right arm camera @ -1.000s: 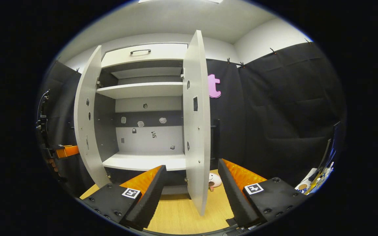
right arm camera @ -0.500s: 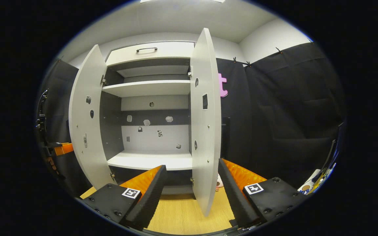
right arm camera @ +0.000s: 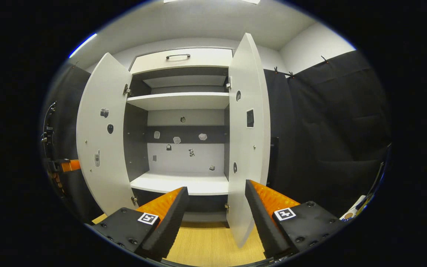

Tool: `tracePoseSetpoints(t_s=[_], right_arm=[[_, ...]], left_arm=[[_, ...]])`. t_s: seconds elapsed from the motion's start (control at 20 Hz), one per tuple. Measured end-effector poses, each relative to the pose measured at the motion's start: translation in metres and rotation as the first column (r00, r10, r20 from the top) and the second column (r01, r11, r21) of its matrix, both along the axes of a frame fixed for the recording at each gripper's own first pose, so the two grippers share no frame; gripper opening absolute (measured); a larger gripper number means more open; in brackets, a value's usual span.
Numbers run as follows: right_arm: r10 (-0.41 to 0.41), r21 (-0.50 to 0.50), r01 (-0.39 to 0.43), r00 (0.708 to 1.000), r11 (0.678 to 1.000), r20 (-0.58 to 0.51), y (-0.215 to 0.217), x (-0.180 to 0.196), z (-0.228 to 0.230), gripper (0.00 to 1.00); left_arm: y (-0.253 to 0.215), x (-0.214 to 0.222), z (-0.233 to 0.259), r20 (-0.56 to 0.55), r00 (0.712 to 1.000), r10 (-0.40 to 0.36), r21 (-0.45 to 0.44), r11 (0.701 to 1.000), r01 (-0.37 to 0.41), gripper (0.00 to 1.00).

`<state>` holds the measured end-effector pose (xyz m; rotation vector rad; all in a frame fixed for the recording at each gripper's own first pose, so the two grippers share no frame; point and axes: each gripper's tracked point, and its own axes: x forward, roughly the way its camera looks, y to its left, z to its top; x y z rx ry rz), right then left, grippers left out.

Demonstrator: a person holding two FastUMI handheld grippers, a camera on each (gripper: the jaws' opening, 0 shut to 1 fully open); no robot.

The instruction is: Open the right door of the double-door shoe cabinet with the right hand, and open the left door with the left hand.

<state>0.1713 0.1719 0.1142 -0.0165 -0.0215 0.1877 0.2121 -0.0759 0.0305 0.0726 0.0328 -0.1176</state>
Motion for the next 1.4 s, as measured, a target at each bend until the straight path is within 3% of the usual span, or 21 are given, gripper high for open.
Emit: tracePoseSetpoints(t_s=[0.1, 0.15, 0.35, 0.6, 0.8, 1.05, 1.1, 1.2, 1.25, 1.3, 1.35, 1.4], right_arm=[[0.003, 0.005, -0.003, 1.000, 1.000, -0.001, 0.001, 0.000, 0.000, 0.98], [0.006, 0.009, -0.006, 1.000, 1.000, -0.002, 0.002, 0.000, 0.000, 0.98], [0.005, 0.013, -0.005, 1.000, 1.000, -0.003, 0.002, -0.002, 0.000, 0.98], [-0.011, 0.006, 0.011, 1.000, 1.000, -0.018, -0.002, -0.003, -0.003, 0.98], [-0.021, -0.011, 0.020, 0.999, 1.000, -0.029, -0.006, -0.003, -0.006, 0.98], [-0.004, 0.000, 0.004, 0.999, 1.000, -0.048, -0.001, -0.006, -0.007, 0.98], [0.005, 0.004, -0.005, 0.999, 1.000, -0.049, 0.000, -0.009, -0.006, 0.98], [0.009, 0.007, -0.009, 0.999, 1.000, -0.037, 0.000, -0.009, -0.002, 0.98], [0.004, 0.006, -0.003, 1.000, 1.000, -0.027, -0.001, -0.009, 0.000, 0.98], [-0.003, 0.004, 0.004, 1.000, 1.000, -0.018, -0.003, -0.009, 0.002, 0.98], [-0.011, 0.003, 0.011, 1.000, 1.000, -0.013, -0.005, -0.009, 0.003, 0.98], [-0.015, 0.004, 0.015, 1.000, 1.000, -0.009, -0.006, -0.009, 0.004, 0.98]], left_arm=[[0.008, 0.000, 0.002, 0.003, 1.000, 0.010, -0.009, 1.000, -0.010, 0.07], [0.004, 0.000, 0.001, -0.001, 1.000, 0.000, -0.032, 0.999, 0.000, 0.01], [0.006, -0.010, -0.007, -0.035, 0.999, -0.009, -0.042, 0.999, 0.008, 0.06], [0.008, -0.043, -0.019, -0.125, 0.991, 0.044, -0.080, 0.995, -0.055, 0.00], [0.022, -0.059, -0.007, -0.074, 0.989, 0.125, -0.001, 0.992, -0.125, 0.00], [0.009, -0.060, 0.018, 0.019, 0.995, 0.099, 0.050, 0.994, -0.099, 0.03], [0.005, -0.060, 0.021, 0.029, 0.995, 0.093, 0.048, 0.994, -0.094, 0.12], [-0.010, -0.061, 0.023, 0.037, 0.997, 0.064, 0.028, 0.998, -0.065, 0.15], [-0.016, -0.060, 0.024, 0.038, 0.998, 0.048, 0.018, 0.999, -0.049, 0.28], [-0.021, -0.060, 0.024, 0.038, 0.999, 0.034, 0.014, 0.999, -0.035, 0.30], [-0.026, -0.059, 0.024, 0.035, 0.999, 0.022, 0.016, 1.000, -0.022, 0.46], [-0.028, -0.057, 0.025, 0.035, 0.999, 0.014, 0.022, 1.000, -0.015, 0.55]])
